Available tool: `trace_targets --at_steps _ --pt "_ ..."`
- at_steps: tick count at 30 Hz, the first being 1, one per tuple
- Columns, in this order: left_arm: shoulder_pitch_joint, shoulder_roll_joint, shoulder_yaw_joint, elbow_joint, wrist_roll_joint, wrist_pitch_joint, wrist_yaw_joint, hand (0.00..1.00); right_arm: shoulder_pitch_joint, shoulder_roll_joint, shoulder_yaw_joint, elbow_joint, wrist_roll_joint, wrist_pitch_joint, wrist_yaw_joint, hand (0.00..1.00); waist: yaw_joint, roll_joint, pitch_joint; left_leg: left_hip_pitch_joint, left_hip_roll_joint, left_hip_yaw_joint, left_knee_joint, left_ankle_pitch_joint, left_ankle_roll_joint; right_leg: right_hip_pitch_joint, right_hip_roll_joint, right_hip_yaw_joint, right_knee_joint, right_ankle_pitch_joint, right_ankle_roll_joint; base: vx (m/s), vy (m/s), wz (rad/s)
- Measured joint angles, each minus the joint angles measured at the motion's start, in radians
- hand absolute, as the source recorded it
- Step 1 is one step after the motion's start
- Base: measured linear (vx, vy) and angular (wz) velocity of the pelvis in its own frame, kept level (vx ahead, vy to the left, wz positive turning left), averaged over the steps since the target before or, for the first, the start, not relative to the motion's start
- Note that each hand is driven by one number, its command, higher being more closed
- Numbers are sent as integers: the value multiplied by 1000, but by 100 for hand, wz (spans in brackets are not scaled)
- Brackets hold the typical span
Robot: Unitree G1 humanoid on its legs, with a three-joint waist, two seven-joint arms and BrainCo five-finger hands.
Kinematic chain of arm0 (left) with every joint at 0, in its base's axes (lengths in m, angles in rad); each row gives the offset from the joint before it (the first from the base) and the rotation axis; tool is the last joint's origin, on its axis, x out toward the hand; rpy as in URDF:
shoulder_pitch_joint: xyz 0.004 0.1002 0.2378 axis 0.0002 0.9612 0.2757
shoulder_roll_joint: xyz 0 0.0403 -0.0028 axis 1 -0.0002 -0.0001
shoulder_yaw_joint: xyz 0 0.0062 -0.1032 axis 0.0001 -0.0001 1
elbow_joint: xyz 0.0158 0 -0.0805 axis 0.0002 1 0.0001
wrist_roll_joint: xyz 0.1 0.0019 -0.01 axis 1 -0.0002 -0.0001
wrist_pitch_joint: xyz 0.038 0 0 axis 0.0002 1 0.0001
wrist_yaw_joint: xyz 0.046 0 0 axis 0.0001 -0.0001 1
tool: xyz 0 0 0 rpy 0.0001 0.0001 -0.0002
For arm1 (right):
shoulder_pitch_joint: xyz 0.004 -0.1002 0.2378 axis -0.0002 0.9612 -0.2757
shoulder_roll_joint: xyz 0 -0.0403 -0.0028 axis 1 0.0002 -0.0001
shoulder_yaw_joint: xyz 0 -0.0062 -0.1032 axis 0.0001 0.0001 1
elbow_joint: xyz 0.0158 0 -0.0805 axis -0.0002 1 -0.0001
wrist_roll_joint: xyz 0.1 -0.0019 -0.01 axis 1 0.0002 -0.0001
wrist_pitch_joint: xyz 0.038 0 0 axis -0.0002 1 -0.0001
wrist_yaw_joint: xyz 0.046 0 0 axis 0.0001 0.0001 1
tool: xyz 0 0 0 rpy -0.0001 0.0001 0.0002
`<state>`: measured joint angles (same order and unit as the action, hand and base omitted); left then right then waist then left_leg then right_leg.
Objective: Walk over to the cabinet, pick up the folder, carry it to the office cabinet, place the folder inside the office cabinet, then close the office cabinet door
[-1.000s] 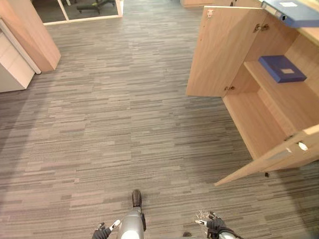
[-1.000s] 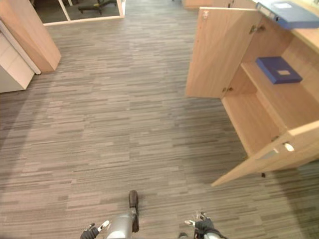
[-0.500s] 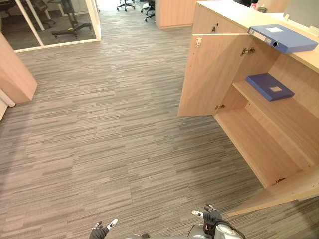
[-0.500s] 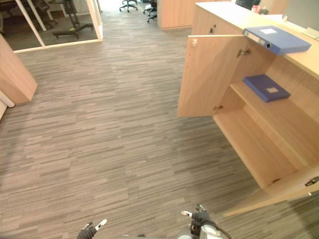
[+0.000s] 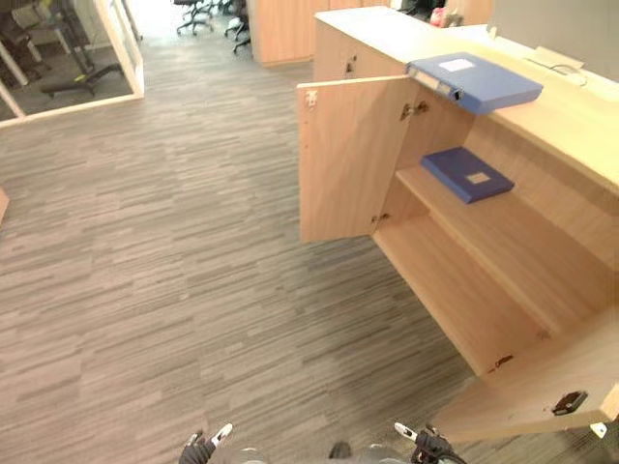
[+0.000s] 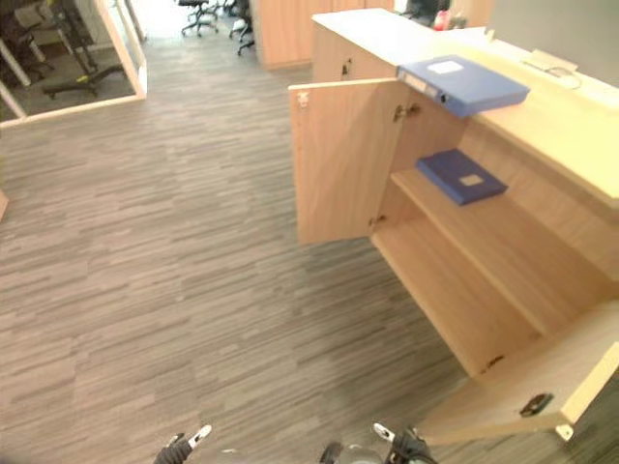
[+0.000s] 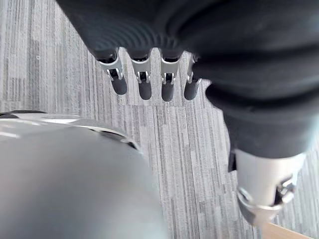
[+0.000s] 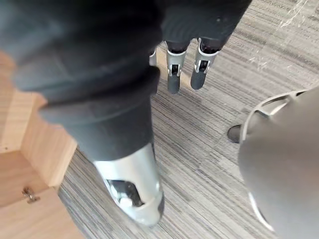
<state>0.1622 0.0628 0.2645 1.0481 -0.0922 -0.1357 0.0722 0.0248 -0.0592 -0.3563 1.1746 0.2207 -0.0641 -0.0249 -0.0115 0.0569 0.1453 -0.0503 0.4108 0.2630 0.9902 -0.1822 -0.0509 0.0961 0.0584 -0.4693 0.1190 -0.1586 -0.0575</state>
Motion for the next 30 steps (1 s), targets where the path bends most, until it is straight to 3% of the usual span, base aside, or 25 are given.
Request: trace_targets --at_steps 1,3,5,7,8,9,10,11,12,13,14,15,17,19,21,23,25,27,28,30 --pt "3 -1 0 0 -13 1 11 0 0 0 7 4 -3 0 0 0 7 -2 0 -43 -15 5 65 -29 -1 41 11 38 -18 -7 -17 439 -87 -75" --pt "2 -8 -4 -2 -24 1 18 0 -16 0 12 21 -5 3 0 0 15 -4 2 -93 -49 8 48 -63 -8 64 9 85 -30 2 -39 372 10 -80" --pt "3 -10 -12 -3 -26 0 24 0 -26 -8 43 44 -6 5 -1 0 33 -11 7 -129 -103 6 -71 -102 -16 100 -11 141 -43 5 -41 326 87 -99" --pt "2 -1 -16 -15 -26 -2 31 0 -30 0 46 43 -7 6 -1 0 35 -33 19 -164 -192 -32 -314 -102 -22 145 -59 188 -73 4 -38 278 136 -75" --pt "3 1 -19 -23 -26 -5 33 0 -30 3 50 38 -7 5 -1 0 36 -39 23 -182 -230 -73 -461 -73 -28 156 -80 206 -86 -1 -20 308 197 -54" --pt "2 -1 -18 -22 -28 -7 40 0 -29 4 70 36 -7 4 -2 0 33 -39 24 -200 -263 -129 -664 -2 -27 171 -97 223 -107 -8 6 308 219 -39" --pt "3 -4 -16 -23 -33 -9 44 0 -28 2 76 36 -7 3 -3 0 33 -37 23 -206 -269 -155 -755 33 -31 175 -101 228 -116 -14 17 303 270 -31" --pt "4 -8 -6 -23 -39 -11 50 0 -25 2 77 36 -7 2 -6 0 36 -34 22 -226 -263 -192 -837 91 -51 191 -104 238 -121 -36 52 434 406 -31" --pt "3 0 7 -19 -41 -10 55 0 -21 13 83 36 -7 2 -8 0 44 -45 23 -222 -277 -202 -814 203 -60 215 -130 254 -117 -57 85 453 425 -39" --pt "4 4 19 -20 -41 -10 56 0 -22 24 83 36 -7 2 -9 0 53 -60 21 -221 -294 -203 -804 233 -52 217 -151 262 -112 -68 99 502 435 -52" --pt "3 12 47 -23 -41 -11 61 0 -28 50 77 37 -8 1 -9 0 60 -100 18 -230 -330 -201 -767 244 -48 216 -193 283 -102 -76 101 335 273 -57" --pt "2 13 65 -20 -47 -11 68 0 -33 63 70 35 -10 1 -8 0 61 -120 11 -231 -345 -190 -743 243 -46 213 -218 291 -87 -67 104 416 319 -59" --pt "3 10 79 -1 -66 -11 80 0 -33 64 61 38 -11 2 -4 0 63 -119 2 -188 -370 -158 -722 206 11 199 -259 322 -31 -12 122 414 335 -65" --pt "14 7 80 5 -65 -10 95 0 -25 62 29 43 -36 5 1 0 67 -115 -21 -117 -394 -99 -758 178 38 161 -308 373 73 19 124 317 281 -70" --pt "20 0 78 7 -61 -10 109 0 -5 57 -18 38 -48 9 2 0 60 -106 -49 -26 -438 -55 -824 153 65 61 -375 393 320 55 111 352 331 -52" --pt "18 4 67 8 -58 -9 116 0 5 48 -51 22 -47 3 -6 0 40 -99 -58 39 -480 -36 -867 136 88 -42 -469 322 593 98 36 364 322 -12" --pt "3 2 45 9 -58 -8 118 0 5 24 -55 -4 -47 1 -16 0 8 -87 -65 120 -495 -39 -903 124 108 -99 -572 50 793 102 5 279 170 2" --pt "-21 10 7 19 -45 -7 117 0 -4 23 -54 -4 -47 -4 -24 0 5 -76 -58 170 -476 -34 -929 124 108 -120 -561 -87 805 16 35 314 77 -16" --pt "-40 13 -32 22 -25 -6 115 0 -10 23 -53 -7 -47 -5 -26 0 3 -62 -45 201 -452 -24 -931 124 108 -134 -514 -123 758 -28 66 258 -20 -25" --pt "-69 10 -72 21 -24 -5 99 0 -12 24 -47 -20 -47 -5 -25 0 -6 -39 -26 242 -412 -23 -932 120 102 -152 -444 -160 643 -53 75 213 -93 -25"
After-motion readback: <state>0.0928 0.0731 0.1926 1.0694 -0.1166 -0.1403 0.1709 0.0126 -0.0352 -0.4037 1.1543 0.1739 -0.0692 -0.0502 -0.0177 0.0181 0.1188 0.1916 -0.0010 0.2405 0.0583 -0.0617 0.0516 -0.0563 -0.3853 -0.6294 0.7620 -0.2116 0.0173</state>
